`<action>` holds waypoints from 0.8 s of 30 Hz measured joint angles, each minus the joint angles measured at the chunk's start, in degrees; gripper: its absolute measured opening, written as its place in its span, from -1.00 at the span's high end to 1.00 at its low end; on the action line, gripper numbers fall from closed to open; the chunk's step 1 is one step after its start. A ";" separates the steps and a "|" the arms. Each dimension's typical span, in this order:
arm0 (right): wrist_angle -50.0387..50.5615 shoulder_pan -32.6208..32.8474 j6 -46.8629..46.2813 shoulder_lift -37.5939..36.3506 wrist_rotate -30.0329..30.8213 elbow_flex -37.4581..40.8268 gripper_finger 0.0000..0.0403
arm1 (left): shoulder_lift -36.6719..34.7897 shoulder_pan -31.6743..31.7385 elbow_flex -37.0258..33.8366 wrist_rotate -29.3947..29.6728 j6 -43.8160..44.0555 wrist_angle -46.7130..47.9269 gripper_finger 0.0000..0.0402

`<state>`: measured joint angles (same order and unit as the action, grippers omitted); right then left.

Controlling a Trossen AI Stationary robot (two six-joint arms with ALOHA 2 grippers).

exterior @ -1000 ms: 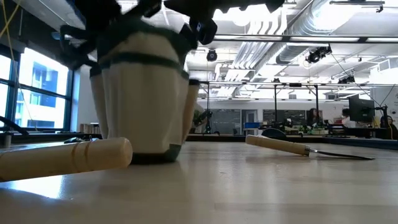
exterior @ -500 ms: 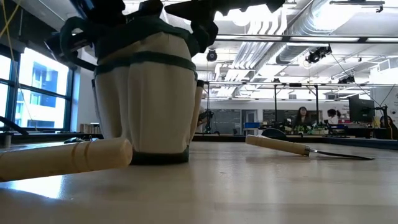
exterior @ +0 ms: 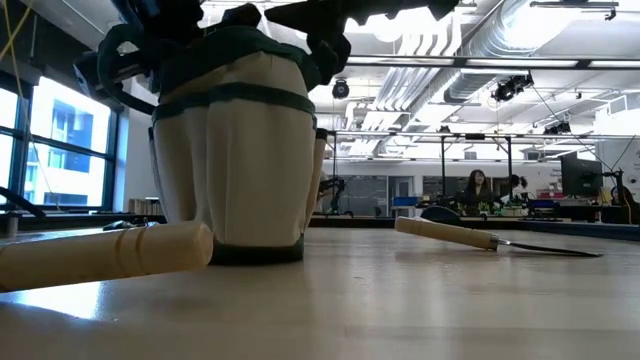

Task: Pick & Place Garden tools in Gardening bag
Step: Put the glove into the gardening bag, then put the spray bottle into the gardening bag

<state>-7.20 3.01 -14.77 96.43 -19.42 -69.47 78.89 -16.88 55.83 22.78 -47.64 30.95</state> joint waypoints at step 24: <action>-0.52 0.33 3.04 0.00 -5.44 0.00 0.31 | 0.00 -0.04 0.00 13.34 3.09 1.73 -0.01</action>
<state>-7.72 3.34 -11.73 96.43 -24.86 -69.47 78.89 -16.93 55.83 36.12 -44.55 32.68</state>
